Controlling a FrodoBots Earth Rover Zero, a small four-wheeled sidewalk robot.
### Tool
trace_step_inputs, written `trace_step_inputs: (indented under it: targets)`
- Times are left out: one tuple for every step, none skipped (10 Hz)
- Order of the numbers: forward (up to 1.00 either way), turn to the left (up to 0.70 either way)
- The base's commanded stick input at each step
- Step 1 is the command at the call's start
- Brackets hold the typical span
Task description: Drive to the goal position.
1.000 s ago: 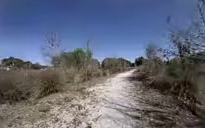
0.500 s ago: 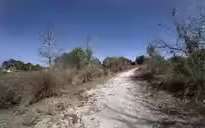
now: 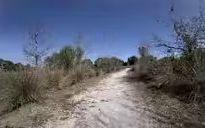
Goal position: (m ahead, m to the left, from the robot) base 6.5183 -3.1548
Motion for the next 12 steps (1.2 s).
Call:
trace_step_inputs:
  targets:
    - [0.70,0.00]
    - [0.70,0.00]
    - [0.70,0.00]
    - [0.70,0.00]
    - [0.70,0.00]
    - [0.70,-0.05]
    - [0.70,-0.35]
    - [0.70,-0.35]
    - [0.70,-0.35]
    - [0.70,-0.35]
    - [0.70,-0.29]
    - [0.70,-0.04]
